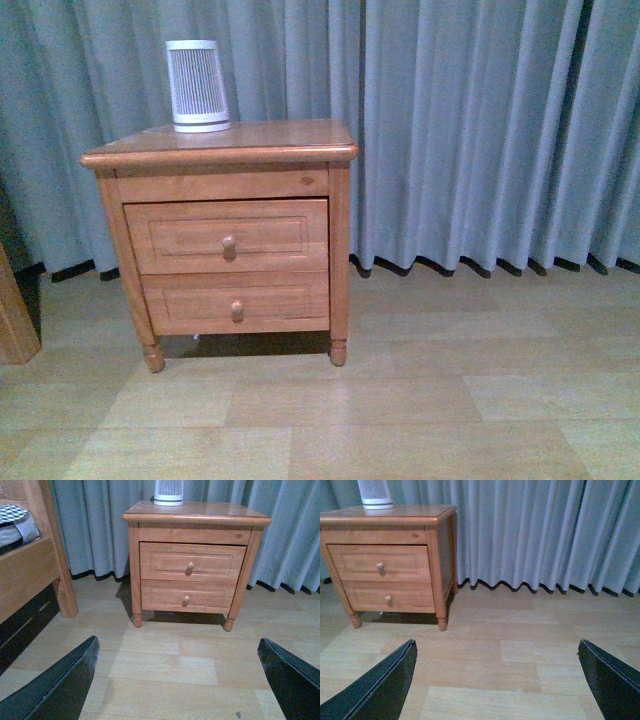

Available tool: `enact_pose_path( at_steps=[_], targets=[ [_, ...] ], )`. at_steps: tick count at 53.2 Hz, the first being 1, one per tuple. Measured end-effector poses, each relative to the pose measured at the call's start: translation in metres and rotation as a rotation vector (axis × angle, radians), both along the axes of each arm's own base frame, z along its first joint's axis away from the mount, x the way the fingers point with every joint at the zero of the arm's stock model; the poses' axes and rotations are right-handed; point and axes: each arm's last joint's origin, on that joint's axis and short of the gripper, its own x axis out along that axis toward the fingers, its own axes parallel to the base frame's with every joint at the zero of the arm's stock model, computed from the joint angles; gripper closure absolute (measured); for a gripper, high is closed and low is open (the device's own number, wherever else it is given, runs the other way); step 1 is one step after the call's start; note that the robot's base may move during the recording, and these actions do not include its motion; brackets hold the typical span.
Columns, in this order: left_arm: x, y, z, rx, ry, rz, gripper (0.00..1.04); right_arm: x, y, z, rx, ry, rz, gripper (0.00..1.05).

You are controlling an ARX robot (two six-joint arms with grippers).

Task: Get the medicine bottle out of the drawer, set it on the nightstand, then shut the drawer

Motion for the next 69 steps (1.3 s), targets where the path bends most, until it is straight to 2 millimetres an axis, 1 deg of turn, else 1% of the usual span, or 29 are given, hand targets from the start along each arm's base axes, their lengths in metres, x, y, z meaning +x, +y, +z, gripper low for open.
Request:
enact_pose_path(
  at_steps=[69],
  targets=[
    [-0.0001, 0.0000, 0.0001, 0.000, -0.001, 0.000, 0.07, 0.0000, 0.0000, 0.0000, 0.000, 0.000, 0.000, 0.07]
  ],
)
